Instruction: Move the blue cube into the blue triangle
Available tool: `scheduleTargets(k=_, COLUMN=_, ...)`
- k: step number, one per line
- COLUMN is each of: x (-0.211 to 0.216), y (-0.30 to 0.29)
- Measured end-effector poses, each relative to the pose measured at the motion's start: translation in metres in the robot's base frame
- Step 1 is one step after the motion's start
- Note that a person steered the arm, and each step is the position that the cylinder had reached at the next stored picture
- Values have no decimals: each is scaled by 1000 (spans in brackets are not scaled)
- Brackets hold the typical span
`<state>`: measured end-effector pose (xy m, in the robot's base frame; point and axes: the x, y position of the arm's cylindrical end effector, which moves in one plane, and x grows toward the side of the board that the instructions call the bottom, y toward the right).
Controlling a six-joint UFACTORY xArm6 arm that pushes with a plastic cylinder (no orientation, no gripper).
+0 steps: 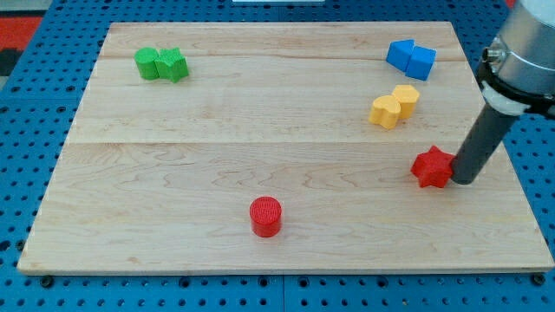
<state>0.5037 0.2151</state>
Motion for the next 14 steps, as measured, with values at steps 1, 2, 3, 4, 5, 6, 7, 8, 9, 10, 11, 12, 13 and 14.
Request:
scheduleTargets(k=1, x=0, y=-19)
scheduleTargets(k=2, x=0, y=-39)
scheduleTargets(k=3, x=0, y=-61)
scheduleTargets(k=4, x=0, y=-76)
scheduleTargets(k=5, x=3, y=-41)
scheduleTargets(k=6, x=-6, y=-7)
scheduleTargets(k=7, x=-37, y=-18)
scheduleTargets(k=8, x=-37, y=-26)
scheduleTargets(k=9, x=-37, y=-45)
scheduleTargets(k=10, x=-37, y=-72)
scheduleTargets(k=11, x=-37, y=-101)
scheduleTargets(k=12, x=-37, y=-129)
scheduleTargets(k=13, x=-37, y=-153)
scheduleTargets(k=14, x=-37, y=-176)
